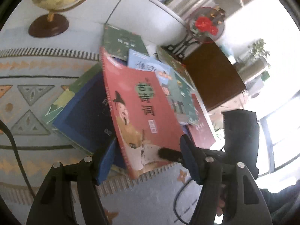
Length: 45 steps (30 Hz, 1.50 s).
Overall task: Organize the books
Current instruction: 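Lift the red book off the pile with the right gripper, then carry the red book to the open rug beside the globe and lower it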
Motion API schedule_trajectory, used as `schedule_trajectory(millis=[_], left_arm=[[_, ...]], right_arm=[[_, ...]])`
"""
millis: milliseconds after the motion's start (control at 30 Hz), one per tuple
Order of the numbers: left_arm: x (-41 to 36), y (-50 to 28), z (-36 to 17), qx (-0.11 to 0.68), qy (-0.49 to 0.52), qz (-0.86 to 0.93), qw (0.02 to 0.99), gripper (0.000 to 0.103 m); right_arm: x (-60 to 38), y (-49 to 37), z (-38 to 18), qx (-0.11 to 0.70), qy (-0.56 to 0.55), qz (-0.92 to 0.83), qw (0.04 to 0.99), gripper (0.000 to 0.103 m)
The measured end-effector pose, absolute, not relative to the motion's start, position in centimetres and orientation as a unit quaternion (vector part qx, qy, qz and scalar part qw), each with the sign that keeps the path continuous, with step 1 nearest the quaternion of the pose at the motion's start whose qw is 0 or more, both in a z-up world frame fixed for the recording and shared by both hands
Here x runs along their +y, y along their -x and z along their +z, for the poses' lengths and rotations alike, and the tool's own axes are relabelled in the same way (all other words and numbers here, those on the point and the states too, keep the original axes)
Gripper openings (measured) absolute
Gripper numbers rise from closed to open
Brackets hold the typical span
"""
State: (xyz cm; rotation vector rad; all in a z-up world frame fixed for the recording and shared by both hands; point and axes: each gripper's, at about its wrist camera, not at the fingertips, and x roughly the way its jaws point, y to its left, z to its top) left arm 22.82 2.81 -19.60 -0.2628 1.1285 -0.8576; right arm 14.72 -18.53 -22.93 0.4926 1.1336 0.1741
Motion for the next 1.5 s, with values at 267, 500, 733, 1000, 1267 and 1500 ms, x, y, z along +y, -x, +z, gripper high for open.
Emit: schedule_trajectory(millis=[267, 500, 733, 1000, 1267, 1500], left_arm=[[0.0, -22.9, -22.5, 0.517, 0.034, -0.34, 0.785, 0.063], [-0.6, -20.9, -19.9, 0.481, -0.03, -0.342, 0.806, 0.063], [2.3, -17.0, -17.1, 0.466, -0.01, -0.331, 0.82, 0.063], [6.1, -11.4, -12.5, 0.426, 0.022, -0.277, 0.861, 0.063], [10.0, -6.3, -8.4, 0.39, 0.025, -0.205, 0.897, 0.063], [15.2, -6.4, -6.8, 0.371, 0.034, -0.161, 0.914, 0.063]], right_arm=[[-18.8, -15.3, -22.4, 0.521, -0.204, 0.053, 0.827, 0.014], [-15.7, -14.7, -18.9, 0.479, -0.061, 0.033, 0.875, 0.014], [-12.9, -11.5, -16.2, 0.461, -0.001, 0.077, 0.884, 0.014], [-9.6, -7.0, -11.9, 0.41, 0.026, 0.135, 0.902, 0.015], [-5.9, -3.4, -7.3, 0.357, 0.049, 0.212, 0.908, 0.015], [-1.3, -4.3, -5.9, 0.337, 0.05, 0.25, 0.906, 0.015]])
